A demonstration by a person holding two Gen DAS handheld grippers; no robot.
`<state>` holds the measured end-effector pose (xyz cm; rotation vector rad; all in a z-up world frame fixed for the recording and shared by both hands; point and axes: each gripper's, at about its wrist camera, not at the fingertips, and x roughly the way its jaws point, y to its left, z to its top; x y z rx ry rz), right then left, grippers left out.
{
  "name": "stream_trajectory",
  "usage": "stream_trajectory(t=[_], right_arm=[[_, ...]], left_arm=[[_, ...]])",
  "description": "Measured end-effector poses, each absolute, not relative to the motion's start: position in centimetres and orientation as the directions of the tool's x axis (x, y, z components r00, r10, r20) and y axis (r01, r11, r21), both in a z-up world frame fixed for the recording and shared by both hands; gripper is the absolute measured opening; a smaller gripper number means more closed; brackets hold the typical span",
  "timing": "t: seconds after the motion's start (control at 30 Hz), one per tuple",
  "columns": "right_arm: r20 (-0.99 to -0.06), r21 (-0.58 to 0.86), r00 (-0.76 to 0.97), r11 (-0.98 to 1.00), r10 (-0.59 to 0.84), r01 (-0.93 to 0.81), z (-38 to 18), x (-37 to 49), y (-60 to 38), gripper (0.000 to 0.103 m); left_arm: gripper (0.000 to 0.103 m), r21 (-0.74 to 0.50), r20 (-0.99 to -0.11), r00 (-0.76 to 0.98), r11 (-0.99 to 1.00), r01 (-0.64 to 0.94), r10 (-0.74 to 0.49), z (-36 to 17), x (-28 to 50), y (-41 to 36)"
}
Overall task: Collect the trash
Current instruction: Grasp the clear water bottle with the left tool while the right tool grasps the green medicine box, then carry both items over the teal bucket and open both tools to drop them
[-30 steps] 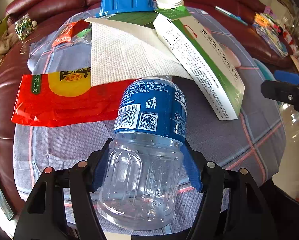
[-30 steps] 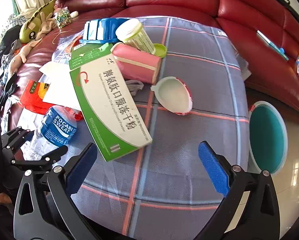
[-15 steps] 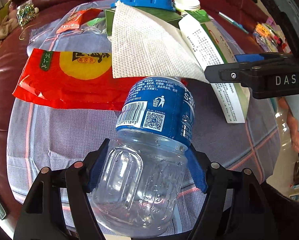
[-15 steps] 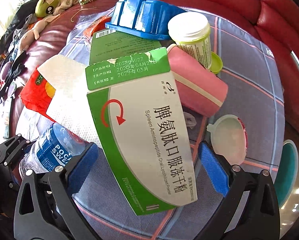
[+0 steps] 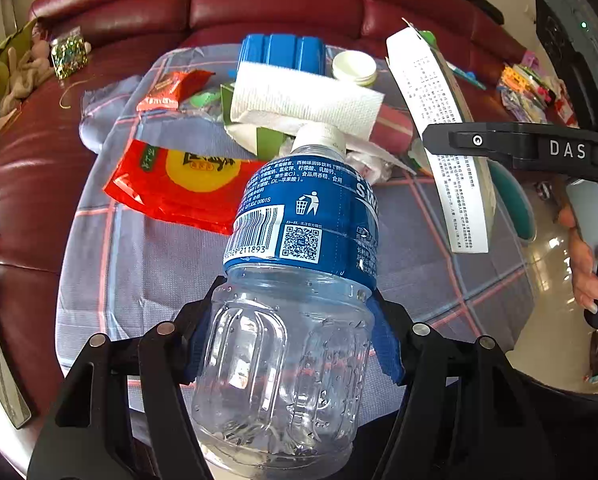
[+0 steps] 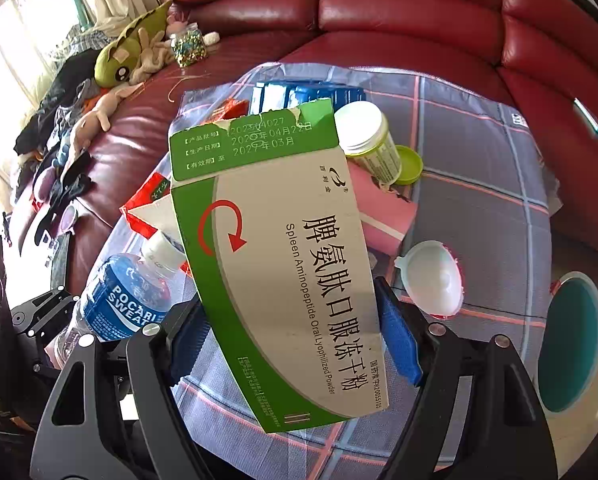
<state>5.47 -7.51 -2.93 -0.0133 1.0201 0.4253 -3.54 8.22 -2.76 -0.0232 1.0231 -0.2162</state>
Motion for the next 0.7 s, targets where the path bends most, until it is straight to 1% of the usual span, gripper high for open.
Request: stream_trajectory(t=[0.17, 0.4, 0.57, 0.7], right_arm=[[-0.812, 0.178, 0.491, 0.935, 0.316, -0.307, -1.9, 4.3, -10.0, 0.073], [-0.773, 0.194, 0.575, 0.963, 0.268, -0.187, -0.2, 2.9, -16.2, 0.073], [-0.759, 0.215, 0.621, 0.976, 0.196, -0.046, 0.4, 2.4, -22.9, 0.073], [-0.746, 0.226, 0.655, 0.971, 0.118, 0.083, 0.7, 1.8, -29.4, 0.073]], left_arm=[[0.067, -0.119, -0.819, 0.539, 0.978, 0.173, -0.195, -0.3, -4.1, 7.4], [0.067, -0.083, -0.78, 0.586, 0.964, 0.252, -0.22, 2.8, -3.0, 4.3], [0.067, -0.096, -0.775, 0.558, 0.928, 0.359, -0.296, 3.7, -0.3, -0.2], [0.067, -0.093, -0.788, 0.504, 0.878, 0.47, -0.353, 3.7, 2.3, -6.4]])
